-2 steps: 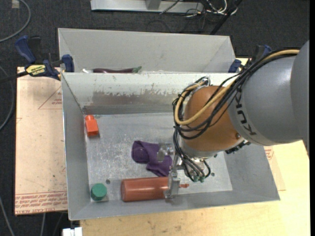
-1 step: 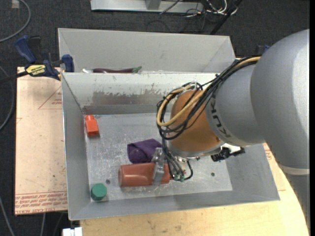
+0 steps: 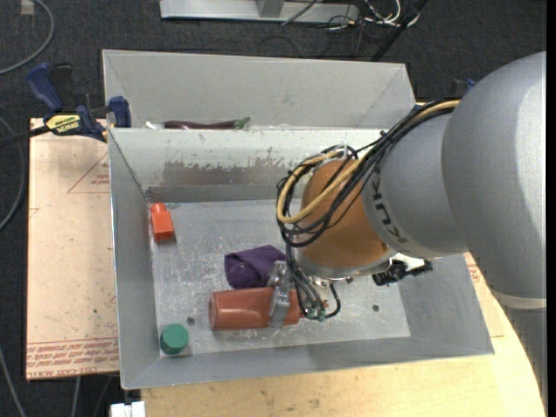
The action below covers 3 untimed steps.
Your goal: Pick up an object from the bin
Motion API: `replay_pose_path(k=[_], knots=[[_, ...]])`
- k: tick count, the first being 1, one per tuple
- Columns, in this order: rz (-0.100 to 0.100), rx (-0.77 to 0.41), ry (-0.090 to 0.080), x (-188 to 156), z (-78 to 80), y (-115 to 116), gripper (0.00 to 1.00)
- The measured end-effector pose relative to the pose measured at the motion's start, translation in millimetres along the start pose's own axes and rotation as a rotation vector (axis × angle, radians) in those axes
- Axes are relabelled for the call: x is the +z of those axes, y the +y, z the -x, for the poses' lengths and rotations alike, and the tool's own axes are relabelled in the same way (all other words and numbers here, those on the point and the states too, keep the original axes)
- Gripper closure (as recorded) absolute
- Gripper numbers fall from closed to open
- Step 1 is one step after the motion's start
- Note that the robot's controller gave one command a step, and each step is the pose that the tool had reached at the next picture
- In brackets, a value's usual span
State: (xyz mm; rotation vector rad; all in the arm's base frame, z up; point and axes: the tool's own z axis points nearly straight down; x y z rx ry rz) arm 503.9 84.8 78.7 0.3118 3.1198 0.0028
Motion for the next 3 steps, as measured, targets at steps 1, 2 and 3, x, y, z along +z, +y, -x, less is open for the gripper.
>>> replay_pose_path(k=[1, 2, 3], knots=[[0.001, -0.001, 0.000, -102.4, -7.4, 4.4, 1.00], [0.001, -0.001, 0.000, -102.5, -7.4, 4.4, 1.00], [0.001, -0.024, -0.002, -194.9, 1.7, -3.1, 1.00]])
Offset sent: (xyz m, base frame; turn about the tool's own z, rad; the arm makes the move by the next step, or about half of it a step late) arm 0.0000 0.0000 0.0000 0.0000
